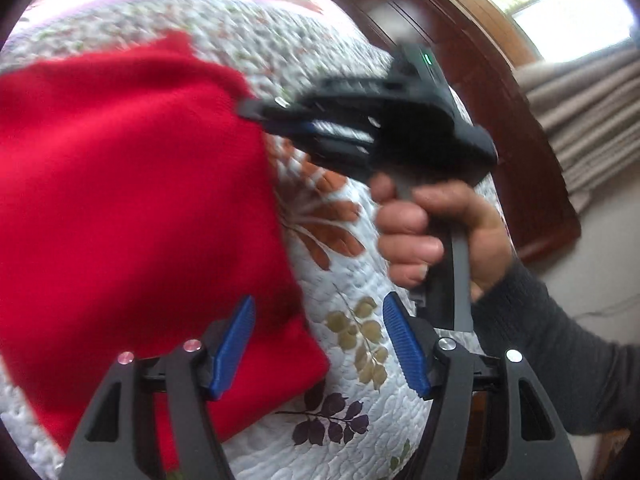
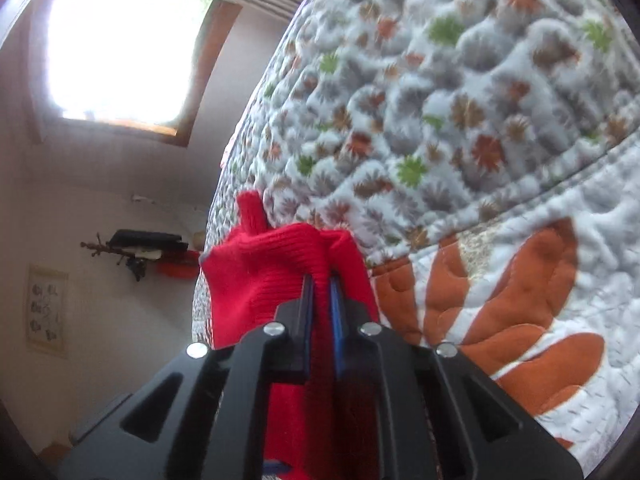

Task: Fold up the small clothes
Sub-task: 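Lower the folded sweater onto the bedspread with the right gripper and open it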

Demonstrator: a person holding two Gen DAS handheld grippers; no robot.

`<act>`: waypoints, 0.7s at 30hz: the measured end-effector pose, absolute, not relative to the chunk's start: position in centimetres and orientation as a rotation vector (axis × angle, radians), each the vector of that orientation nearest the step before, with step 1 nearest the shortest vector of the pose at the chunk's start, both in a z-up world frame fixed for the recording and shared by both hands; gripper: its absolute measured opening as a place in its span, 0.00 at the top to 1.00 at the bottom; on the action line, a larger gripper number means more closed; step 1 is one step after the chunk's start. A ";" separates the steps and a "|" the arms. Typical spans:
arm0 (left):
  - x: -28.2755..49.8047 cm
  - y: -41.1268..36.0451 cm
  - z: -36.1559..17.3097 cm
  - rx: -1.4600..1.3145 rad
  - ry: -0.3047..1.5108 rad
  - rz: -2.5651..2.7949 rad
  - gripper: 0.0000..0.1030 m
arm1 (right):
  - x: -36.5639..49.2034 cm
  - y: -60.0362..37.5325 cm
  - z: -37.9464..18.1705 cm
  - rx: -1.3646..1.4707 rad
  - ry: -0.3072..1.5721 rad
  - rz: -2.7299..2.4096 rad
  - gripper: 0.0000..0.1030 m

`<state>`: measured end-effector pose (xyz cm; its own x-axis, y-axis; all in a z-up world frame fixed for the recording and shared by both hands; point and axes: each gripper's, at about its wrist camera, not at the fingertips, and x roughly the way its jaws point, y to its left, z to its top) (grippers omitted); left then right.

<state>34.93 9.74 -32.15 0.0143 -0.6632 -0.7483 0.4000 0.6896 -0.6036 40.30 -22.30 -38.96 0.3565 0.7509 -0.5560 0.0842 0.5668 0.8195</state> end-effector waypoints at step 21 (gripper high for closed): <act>33.9 8.3 -35.3 -0.276 1.395 -0.840 0.36 | 34.8 -19.5 -39.3 0.736 1.201 0.474 0.95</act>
